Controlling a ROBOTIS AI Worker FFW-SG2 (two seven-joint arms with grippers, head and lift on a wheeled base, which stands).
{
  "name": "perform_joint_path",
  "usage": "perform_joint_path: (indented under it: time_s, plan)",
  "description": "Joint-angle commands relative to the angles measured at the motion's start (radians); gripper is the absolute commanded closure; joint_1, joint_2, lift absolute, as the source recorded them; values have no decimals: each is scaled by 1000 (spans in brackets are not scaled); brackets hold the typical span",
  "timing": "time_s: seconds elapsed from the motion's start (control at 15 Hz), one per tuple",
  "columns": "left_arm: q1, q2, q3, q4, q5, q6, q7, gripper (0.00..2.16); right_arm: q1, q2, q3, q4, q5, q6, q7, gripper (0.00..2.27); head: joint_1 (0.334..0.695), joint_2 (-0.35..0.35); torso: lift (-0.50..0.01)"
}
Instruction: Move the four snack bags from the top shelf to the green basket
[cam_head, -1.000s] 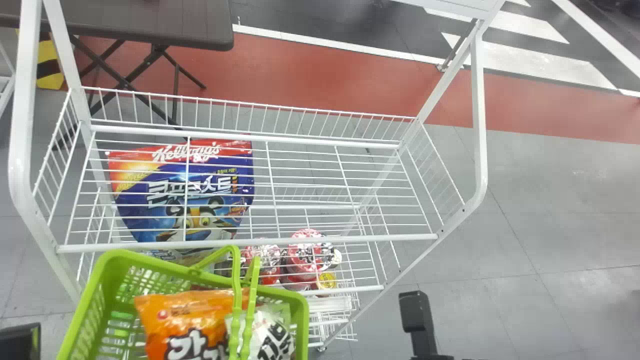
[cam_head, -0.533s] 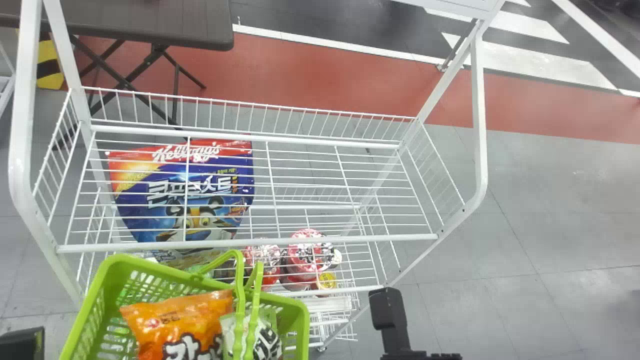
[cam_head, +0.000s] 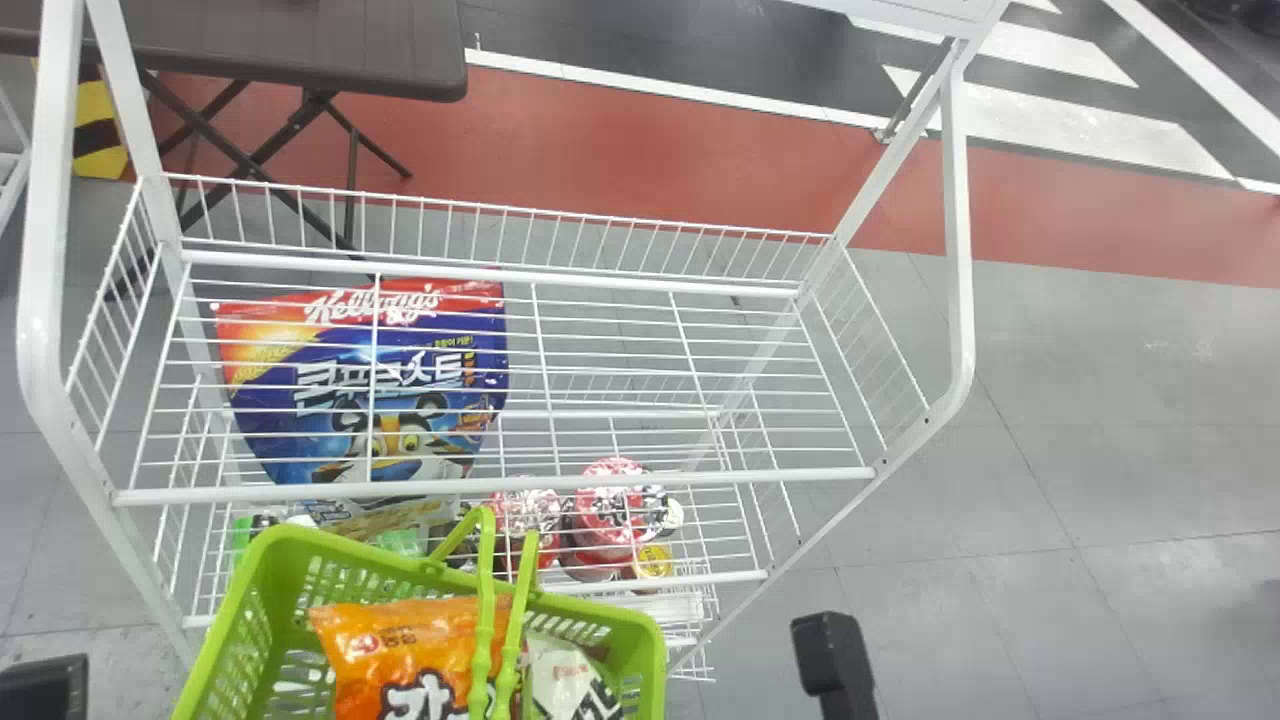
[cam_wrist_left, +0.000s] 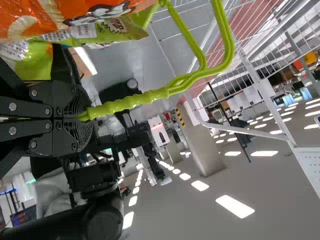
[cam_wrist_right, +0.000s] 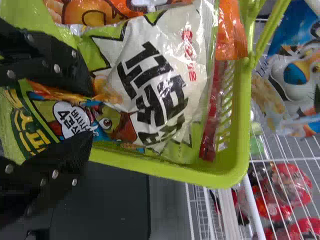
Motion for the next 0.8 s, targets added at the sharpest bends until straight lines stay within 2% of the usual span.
perform_joint_path:
  time_s: [0.0,0.4,0.47,0.53,0.73]
  plan:
    - [6,0,-4,-4,-2,0,3,1160,8,5,-46,-55,-35,14,5,46,695,-350,0]
    - [31,-2,-4,-15,-4,-3,16,1160,14,16,-103,-137,-51,-21,2,49,695,-350,0]
    - [31,-2,-4,-15,-4,0,19,1160,14,30,-112,-134,-51,-123,21,49,695,-350,0]
    - [31,-3,-6,-15,-4,-3,28,1160,33,43,-114,-117,-51,-325,48,49,695,-350,0]
    - [31,-6,-12,-12,-5,-3,37,1160,75,43,-65,-55,-51,-927,39,70,695,-350,0]
